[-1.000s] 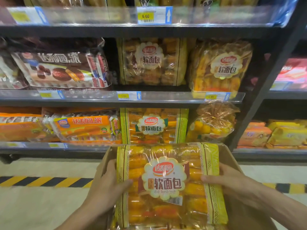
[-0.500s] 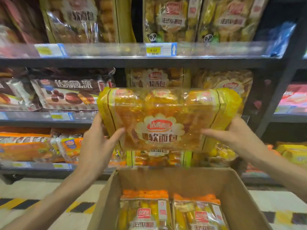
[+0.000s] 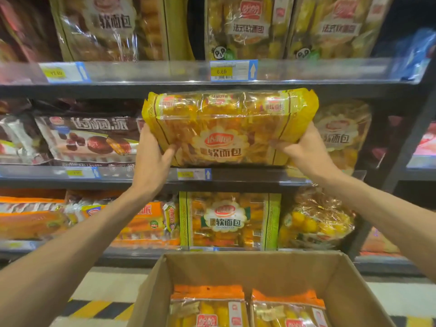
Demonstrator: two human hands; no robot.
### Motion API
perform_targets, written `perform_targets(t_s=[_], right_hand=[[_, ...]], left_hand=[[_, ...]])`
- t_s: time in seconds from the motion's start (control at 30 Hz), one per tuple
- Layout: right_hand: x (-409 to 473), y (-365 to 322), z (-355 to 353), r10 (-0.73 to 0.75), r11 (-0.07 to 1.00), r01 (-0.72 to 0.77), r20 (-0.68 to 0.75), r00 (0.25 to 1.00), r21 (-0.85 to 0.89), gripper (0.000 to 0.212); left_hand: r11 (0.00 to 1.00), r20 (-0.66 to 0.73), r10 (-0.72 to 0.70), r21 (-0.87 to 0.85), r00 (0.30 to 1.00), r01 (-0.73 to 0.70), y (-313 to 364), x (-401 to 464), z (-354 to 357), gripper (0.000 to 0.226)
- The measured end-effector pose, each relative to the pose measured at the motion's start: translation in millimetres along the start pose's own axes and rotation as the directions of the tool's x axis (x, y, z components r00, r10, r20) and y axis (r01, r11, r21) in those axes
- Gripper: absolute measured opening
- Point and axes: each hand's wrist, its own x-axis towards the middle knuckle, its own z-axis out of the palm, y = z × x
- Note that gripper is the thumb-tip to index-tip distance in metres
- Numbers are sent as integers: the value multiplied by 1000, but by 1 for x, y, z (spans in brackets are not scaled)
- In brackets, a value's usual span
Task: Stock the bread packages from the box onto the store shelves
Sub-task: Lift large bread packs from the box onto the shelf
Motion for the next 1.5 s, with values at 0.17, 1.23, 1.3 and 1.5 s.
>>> perform_targets(t_s=[0.17,1.23,1.3,1.5], right_hand=[[6,11,17,100,994,-97,56,993,-47,78],[-4,-18,33,335,924,-351,-118,935,-149,76],[-10,-18,28,323,927,-336,-100,941,-167,77],[-28,-22,15,270,940,-273,-44,962,-206,66]], left_hand=[[990,29,-134,59,991,132,-15,2,11,51],[974,134,-191,144,972,172,-8,9,21,98],[977,138,-177,145,974,157,-7,3,16,100],[983,142,-129,148,981,107,10,-27,-1,90]])
